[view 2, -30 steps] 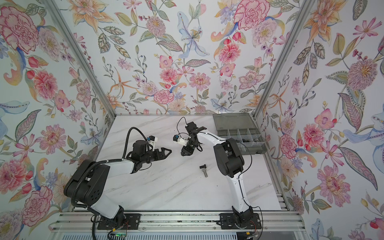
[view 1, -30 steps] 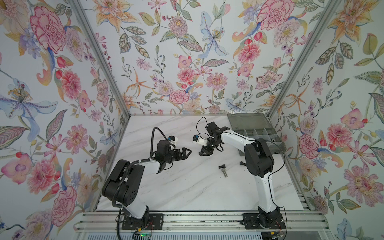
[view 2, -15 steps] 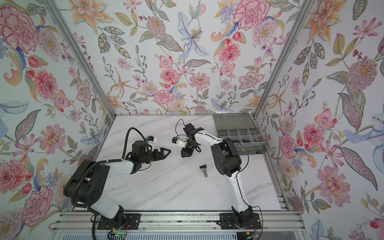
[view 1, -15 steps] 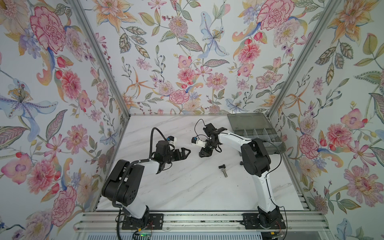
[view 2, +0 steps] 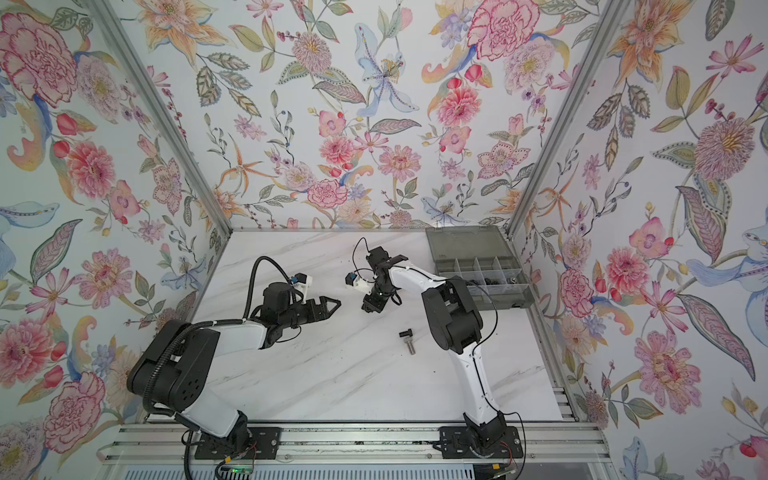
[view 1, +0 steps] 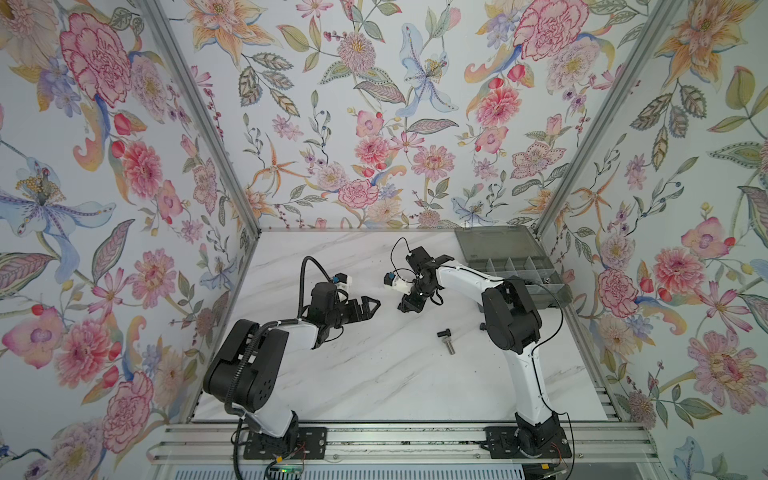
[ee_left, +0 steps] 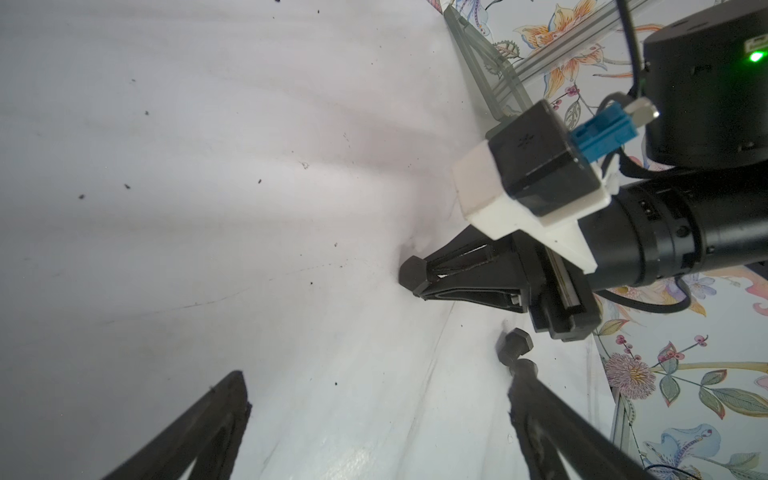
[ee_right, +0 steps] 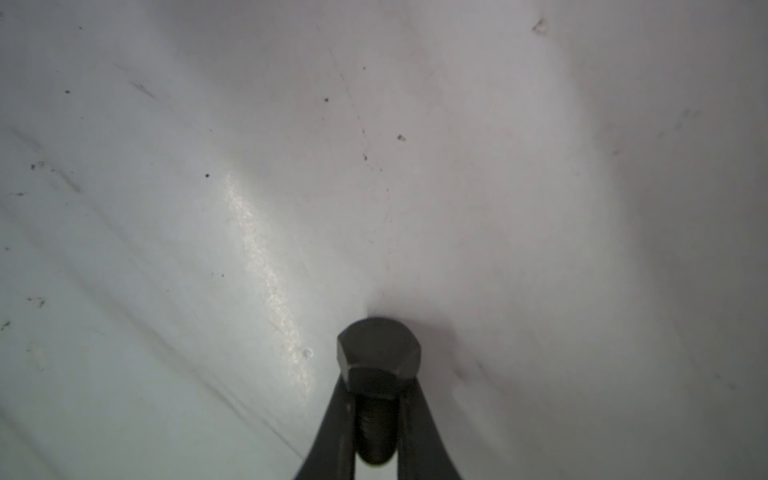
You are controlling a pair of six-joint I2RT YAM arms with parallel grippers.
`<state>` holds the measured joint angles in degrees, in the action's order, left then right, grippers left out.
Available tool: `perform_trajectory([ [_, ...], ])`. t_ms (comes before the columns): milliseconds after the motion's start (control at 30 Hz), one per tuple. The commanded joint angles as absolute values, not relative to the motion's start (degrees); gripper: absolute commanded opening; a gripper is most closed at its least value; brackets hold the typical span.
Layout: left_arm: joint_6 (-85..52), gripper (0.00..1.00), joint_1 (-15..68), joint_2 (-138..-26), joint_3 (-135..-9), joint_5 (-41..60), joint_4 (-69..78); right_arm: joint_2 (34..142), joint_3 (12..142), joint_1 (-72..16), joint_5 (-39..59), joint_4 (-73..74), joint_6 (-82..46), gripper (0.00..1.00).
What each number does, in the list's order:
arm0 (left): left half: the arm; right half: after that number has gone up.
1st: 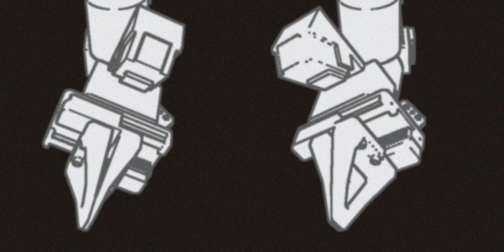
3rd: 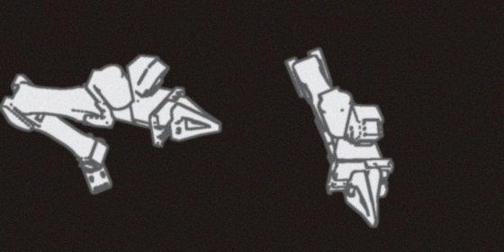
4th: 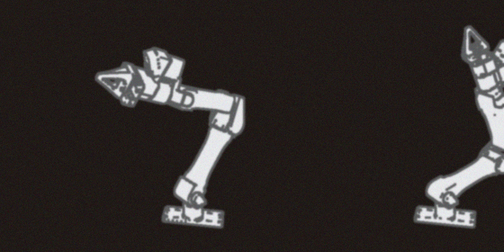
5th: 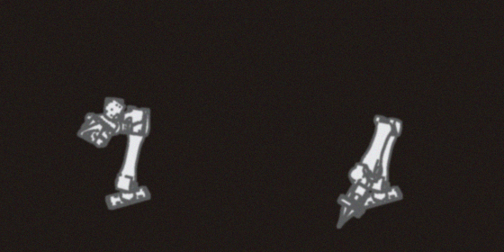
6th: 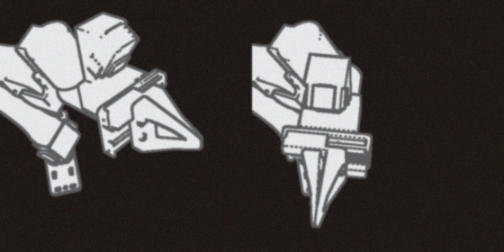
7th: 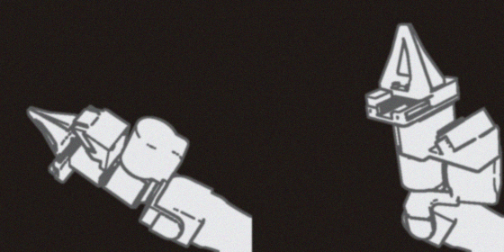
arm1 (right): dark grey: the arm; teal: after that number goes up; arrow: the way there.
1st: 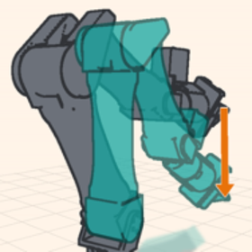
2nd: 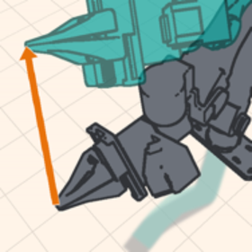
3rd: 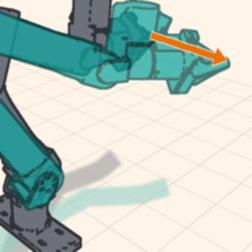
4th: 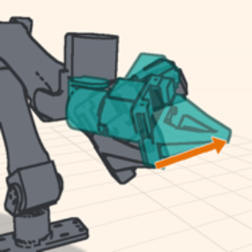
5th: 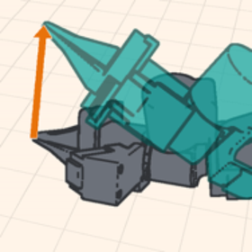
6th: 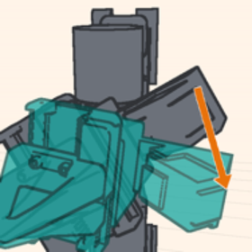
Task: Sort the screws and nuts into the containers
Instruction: 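Lift the black hex bolt and carry it over the organizer box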
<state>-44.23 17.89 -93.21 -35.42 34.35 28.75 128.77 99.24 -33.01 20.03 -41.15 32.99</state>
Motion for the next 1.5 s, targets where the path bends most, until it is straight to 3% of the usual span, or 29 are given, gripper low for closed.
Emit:
perform_trajectory([
  [0,-44.64,0.99,17.25,-91.91,-34.39,35.60,30.10,127.28,97.47,-32.90,21.79,-43.77,30.76,0.00],
  [333,-45.24,0.99,17.13,-91.83,-33.77,36.12,31.45,118.84,98.35,-26.89,31.90,-42.85,22.06,0.00],
  [967,-45.09,0.99,16.91,-92.39,-34.57,37.08,31.55,103.98,85.88,-4.03,12.76,-42.59,-0.40,0.00],
  [1467,-45.18,0.99,16.83,-93.24,-35.23,37.34,31.40,105.30,80.38,-0.79,8.72,-42.71,-1.15,0.00],
])
